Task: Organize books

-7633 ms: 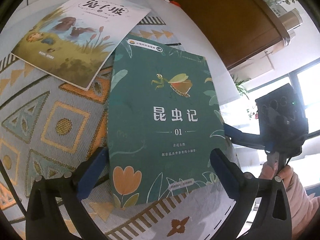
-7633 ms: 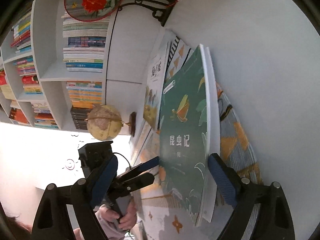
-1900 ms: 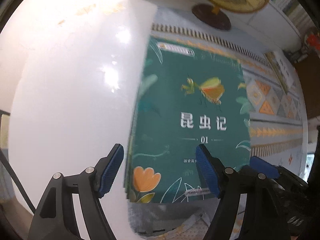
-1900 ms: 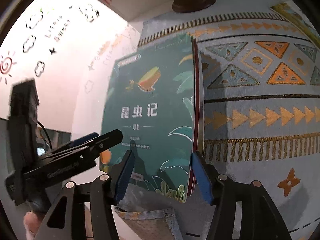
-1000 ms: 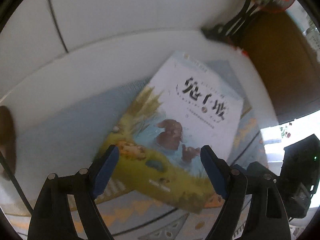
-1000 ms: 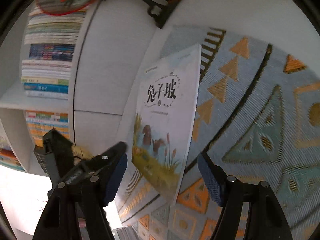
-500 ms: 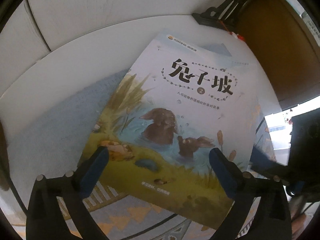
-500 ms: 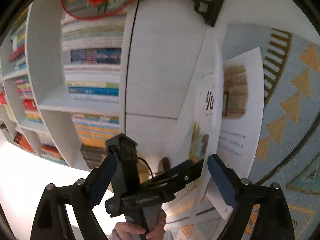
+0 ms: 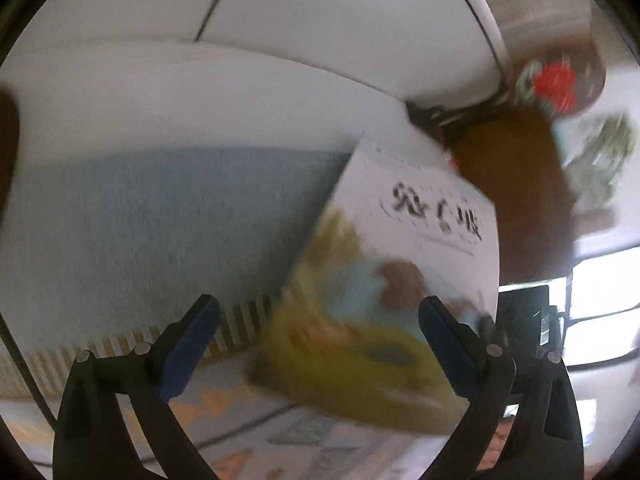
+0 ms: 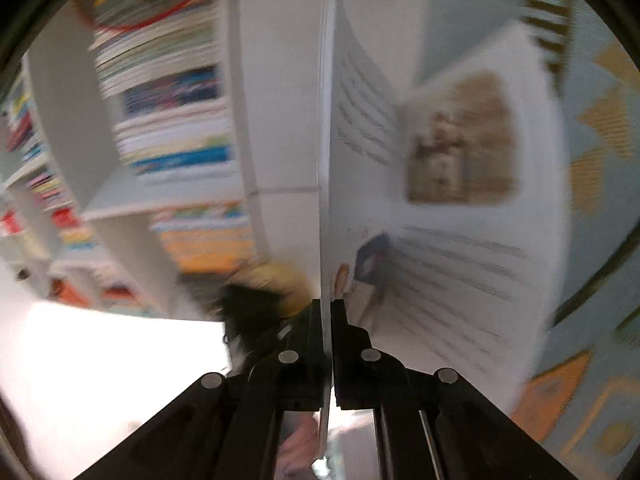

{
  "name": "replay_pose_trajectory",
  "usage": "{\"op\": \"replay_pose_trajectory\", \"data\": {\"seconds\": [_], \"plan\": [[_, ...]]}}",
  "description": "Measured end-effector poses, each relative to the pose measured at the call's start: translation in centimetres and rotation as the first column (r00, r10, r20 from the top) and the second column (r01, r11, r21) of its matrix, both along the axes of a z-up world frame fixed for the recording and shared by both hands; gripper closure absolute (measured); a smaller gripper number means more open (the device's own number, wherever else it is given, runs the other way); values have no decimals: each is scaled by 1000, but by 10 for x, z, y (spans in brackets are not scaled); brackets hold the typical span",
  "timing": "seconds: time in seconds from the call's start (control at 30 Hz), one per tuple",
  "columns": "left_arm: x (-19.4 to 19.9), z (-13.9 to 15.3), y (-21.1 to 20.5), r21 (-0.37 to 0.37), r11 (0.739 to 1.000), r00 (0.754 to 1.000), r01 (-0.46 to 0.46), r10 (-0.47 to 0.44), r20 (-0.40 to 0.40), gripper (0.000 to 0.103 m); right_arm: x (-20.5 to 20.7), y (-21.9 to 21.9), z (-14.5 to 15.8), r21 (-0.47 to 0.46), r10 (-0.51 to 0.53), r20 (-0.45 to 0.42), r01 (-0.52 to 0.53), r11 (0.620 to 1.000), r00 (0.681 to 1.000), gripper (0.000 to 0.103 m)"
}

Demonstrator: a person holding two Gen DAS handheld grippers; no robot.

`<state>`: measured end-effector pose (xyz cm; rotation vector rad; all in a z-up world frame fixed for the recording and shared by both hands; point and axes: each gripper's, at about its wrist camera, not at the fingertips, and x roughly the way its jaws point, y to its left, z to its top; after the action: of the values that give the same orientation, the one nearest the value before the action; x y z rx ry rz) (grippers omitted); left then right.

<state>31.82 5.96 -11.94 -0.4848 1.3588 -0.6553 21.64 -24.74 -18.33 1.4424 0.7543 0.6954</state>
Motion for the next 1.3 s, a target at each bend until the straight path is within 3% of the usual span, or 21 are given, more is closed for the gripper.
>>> {"op": "replay_pose_trajectory", "data": {"seconds": [0.07, 0.13, 0.2, 0.3, 0.57, 0.73, 0.87, 1.0, 1.1, 1.3], "plan": [[-8, -4, 8, -93, 996, 999, -1, -3, -39, 3, -4, 2, 15, 48, 45, 44, -47, 998, 998, 100], [-23, -5, 20, -249, 968, 997, -30, 10, -79, 4, -15, 1, 31, 70, 91, 76, -97, 993, 993, 99], [-39, 1, 29, -312, 949, 997, -45, 22, -77, 5, -25, 1, 39, 87, 126, 94, -134, 987, 988, 99], [-64, 22, 43, -308, 951, 999, -35, 27, -30, 5, -39, 9, 56, 52, 191, 98, -197, 979, 977, 99], [-124, 89, 120, -150, 986, 989, -77, 94, 116, 5, -77, 95, 103, -77, 377, 146, -370, 926, 914, 98], [-167, 117, 185, -96, 986, 972, -136, 151, 177, 5, -105, 180, 122, -91, 495, 182, -487, 869, 850, 97], [-208, 134, 250, -52, 960, 936, -275, 280, 213, 5, -121, 245, 126, -119, 567, 181, -554, 824, 804, 97], [-234, 142, 293, 86, 923, 907, -375, 347, 238, 5, -134, 305, 105, -142, 645, 123, -630, 764, 755, 97], [-248, 139, 312, 115, 911, 903, -396, 364, 227, 5, -143, 345, 80, -203, 713, 47, -693, 692, 699, 97], [-267, 136, 327, 131, 906, 900, -403, 365, 240, 5, -143, 369, 34, -303, 724, -117, -719, 626, 680, 98]]}}
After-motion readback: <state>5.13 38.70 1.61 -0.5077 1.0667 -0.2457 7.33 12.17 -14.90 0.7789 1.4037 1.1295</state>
